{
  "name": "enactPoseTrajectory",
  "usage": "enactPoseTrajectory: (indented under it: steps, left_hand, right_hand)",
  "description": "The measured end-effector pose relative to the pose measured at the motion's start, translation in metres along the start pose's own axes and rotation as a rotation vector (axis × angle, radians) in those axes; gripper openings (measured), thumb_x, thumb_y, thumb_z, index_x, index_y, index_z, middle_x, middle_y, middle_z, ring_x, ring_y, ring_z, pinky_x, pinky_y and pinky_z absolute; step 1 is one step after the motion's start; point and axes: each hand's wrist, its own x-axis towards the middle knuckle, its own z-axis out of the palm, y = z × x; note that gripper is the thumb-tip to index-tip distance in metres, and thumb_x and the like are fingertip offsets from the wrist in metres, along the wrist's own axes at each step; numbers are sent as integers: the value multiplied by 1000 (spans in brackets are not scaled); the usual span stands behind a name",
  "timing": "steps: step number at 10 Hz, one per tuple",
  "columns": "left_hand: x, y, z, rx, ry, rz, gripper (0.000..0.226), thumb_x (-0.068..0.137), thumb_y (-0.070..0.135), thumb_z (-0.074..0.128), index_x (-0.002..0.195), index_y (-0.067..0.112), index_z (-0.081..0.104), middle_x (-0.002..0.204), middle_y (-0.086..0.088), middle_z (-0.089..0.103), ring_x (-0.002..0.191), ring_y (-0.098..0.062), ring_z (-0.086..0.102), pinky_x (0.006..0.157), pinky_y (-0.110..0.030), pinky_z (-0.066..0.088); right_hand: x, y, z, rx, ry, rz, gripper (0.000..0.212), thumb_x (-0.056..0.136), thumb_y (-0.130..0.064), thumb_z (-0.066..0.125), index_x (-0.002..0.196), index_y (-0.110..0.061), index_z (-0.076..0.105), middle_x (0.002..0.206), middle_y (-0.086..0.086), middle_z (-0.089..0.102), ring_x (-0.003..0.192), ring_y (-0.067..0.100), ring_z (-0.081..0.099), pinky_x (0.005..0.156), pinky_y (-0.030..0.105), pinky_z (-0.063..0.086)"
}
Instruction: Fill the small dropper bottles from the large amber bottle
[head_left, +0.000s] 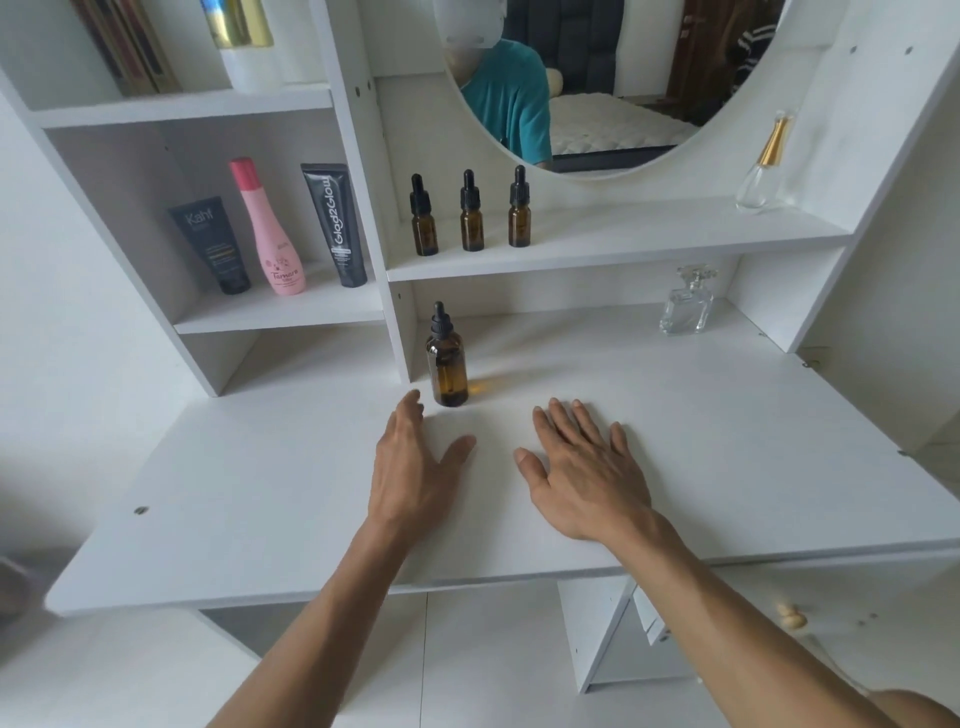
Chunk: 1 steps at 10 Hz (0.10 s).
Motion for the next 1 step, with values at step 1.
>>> enactPoseTrajectory:
  steps: [1]
  left_hand:
    - [-42,-3,-9,30,21,21,77,89,47,68,152,18,34,149,-1,48,135,-21,47,108,-32,38]
  right_hand:
    - [-24,-1,1,3,3,-27,64,103,-55,13,160,-29,-2,168,-10,-12,155,12,-15,126,47,-4]
